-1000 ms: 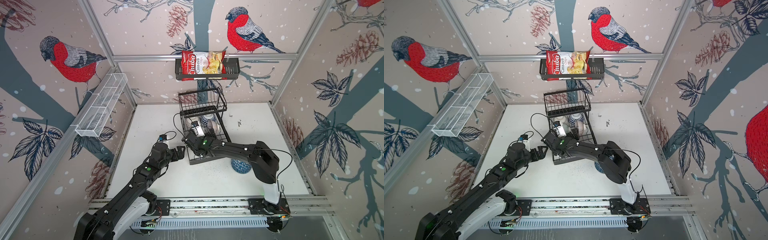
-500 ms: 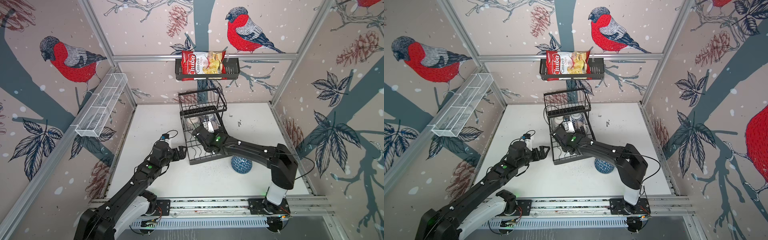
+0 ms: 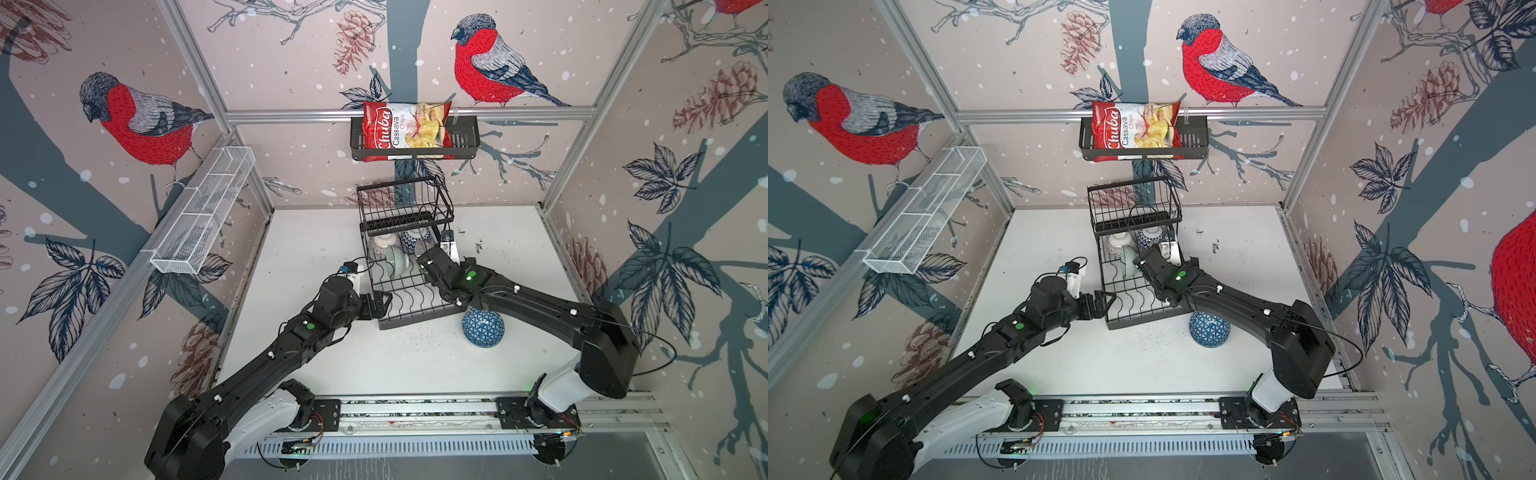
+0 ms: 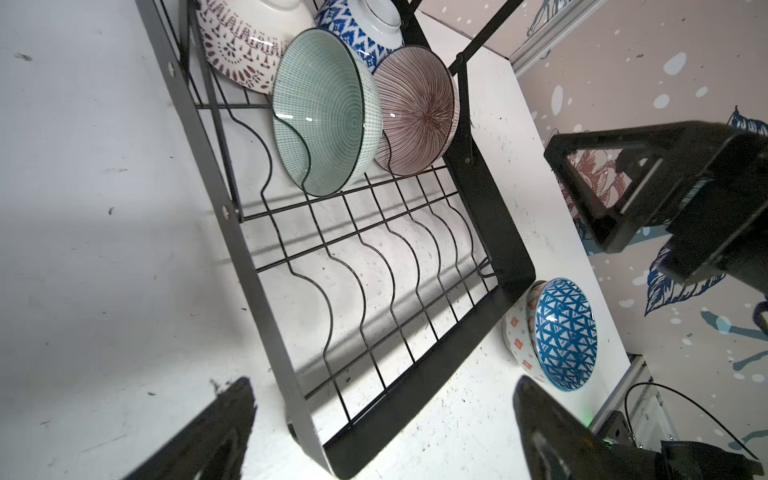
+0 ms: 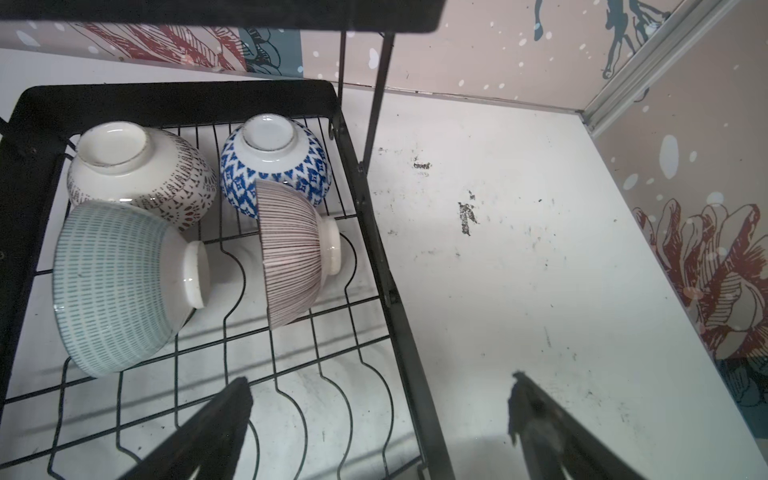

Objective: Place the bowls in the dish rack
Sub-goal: 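Move the right gripper down to the blue-and-orange bowl rim on the table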

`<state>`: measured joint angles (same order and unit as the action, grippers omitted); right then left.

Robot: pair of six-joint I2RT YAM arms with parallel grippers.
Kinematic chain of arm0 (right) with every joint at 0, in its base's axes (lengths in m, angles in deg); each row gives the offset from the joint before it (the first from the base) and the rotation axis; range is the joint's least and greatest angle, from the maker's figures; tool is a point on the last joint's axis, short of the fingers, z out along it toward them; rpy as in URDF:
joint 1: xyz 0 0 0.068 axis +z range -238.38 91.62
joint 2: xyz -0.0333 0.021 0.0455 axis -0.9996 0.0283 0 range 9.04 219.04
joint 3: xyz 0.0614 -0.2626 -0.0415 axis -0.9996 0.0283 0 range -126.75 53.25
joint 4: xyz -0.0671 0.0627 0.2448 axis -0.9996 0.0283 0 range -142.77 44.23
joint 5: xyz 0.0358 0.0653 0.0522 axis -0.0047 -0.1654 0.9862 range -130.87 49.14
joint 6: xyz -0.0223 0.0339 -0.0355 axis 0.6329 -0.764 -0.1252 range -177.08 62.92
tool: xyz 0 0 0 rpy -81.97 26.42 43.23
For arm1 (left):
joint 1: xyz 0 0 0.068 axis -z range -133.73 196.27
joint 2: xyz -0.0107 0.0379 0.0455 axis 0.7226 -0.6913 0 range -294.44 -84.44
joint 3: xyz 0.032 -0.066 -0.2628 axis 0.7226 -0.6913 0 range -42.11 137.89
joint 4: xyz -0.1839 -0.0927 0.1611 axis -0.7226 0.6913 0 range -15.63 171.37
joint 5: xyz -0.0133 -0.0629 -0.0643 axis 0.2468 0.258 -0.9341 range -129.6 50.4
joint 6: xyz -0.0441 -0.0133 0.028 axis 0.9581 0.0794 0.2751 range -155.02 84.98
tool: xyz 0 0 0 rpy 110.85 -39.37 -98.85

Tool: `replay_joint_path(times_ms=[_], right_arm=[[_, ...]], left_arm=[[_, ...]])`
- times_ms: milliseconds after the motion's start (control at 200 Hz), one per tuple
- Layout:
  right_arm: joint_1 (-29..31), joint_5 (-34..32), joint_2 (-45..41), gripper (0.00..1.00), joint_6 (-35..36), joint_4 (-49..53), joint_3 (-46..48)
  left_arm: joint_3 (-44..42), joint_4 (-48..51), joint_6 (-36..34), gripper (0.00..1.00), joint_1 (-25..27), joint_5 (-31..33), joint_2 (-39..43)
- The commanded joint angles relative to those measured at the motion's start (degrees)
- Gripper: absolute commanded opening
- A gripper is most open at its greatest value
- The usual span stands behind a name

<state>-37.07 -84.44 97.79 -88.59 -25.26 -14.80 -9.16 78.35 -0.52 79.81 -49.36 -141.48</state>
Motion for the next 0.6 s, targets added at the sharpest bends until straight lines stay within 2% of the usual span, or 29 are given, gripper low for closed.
replay_joint_path(times_ms=[0,210,595], right_arm=[[-1.74,2.54,-2.25,0.96,-1.80,1.58,1.48],[-5.72,7.96,-7.10,0.95,-2.70,2.59,6.22],[-8.85,11.98,-14.88,0.91,-9.03,9.59,13.78]], left_arm=[[1.43,-2.19,0.08,0.96,1.35,1.24,-1.79],[3.74,-2.75,0.09,0.96,4.93,2.22,-5.07],[7.64,1.18,0.43,0.95,8.74,6.40,-11.04]])
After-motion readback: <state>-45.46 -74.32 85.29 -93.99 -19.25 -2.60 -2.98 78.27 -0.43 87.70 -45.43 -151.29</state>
